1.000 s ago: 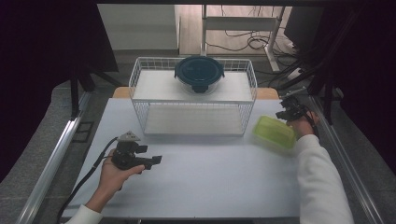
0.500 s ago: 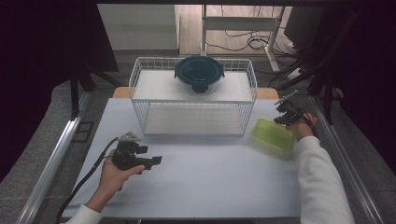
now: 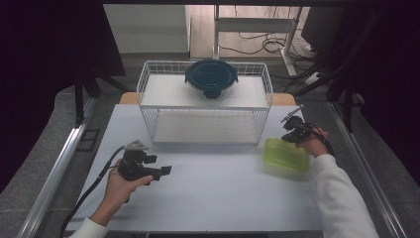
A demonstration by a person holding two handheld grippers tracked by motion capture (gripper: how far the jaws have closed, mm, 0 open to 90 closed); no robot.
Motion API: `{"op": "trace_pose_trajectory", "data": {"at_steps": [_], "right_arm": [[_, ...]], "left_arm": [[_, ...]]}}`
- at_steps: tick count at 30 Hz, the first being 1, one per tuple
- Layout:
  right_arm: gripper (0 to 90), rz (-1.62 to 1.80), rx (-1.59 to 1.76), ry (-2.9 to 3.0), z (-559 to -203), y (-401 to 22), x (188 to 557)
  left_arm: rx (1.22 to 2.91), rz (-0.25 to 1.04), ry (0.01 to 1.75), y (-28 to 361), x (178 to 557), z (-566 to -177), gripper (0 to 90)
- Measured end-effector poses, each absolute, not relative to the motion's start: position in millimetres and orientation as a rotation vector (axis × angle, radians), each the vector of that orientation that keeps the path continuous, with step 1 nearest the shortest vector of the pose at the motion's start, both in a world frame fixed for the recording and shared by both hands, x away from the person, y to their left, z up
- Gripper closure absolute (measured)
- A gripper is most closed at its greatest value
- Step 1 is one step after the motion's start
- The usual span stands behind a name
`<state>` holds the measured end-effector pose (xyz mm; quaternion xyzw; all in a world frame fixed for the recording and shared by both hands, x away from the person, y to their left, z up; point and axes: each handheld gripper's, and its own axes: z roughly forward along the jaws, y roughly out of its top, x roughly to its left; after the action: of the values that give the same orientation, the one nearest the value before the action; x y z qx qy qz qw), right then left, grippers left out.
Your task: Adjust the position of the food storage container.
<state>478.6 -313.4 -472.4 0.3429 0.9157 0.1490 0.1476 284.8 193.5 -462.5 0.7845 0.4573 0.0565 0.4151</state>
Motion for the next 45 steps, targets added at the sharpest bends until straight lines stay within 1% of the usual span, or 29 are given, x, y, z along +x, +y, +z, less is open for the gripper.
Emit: {"op": "trace_pose_trajectory", "data": {"at_steps": [5, 13, 19, 26, 30, 34, 45], "right_arm": [[88.7, 0.422, 0.934, 2.674, -472.4, -305.6, 461.5], [88.7, 0.458, 0.895, 2.666, -468.2, -303.9, 444.7], [88.6, 0.616, 1.118, 2.482, -444.9, -335.0, 432.5], [88.6, 0.715, 1.273, 2.325, -430.0, -370.8, 395.3], [88.6, 0.732, 1.389, 2.247, -434.1, -388.2, 374.5], [88.6, 0.691, 1.456, 2.227, -441.5, -397.6, 363.1], [88.5, 0.567, 1.430, 2.319, -457.1, -389.8, 358.3]], "left_arm": [[1.968, 0.134, 1.146, 194.1, 284.7, -462.0, 22.5], [1.975, 0.125, 1.148, 192.6, 286.2, -464.3, 22.5], [1.961, 0.115, 1.152, 194.9, 287.3, -463.4, 22.5], [1.950, 0.105, 1.144, 195.9, 286.8, -462.5, 22.7], [1.952, 0.110, 1.148, 195.2, 286.0, -462.7, 22.7], [1.964, 0.113, 1.151, 193.6, 286.1, -464.2, 22.7], [1.975, 0.124, 1.154, 191.3, 284.3, -465.6, 22.8]]}}
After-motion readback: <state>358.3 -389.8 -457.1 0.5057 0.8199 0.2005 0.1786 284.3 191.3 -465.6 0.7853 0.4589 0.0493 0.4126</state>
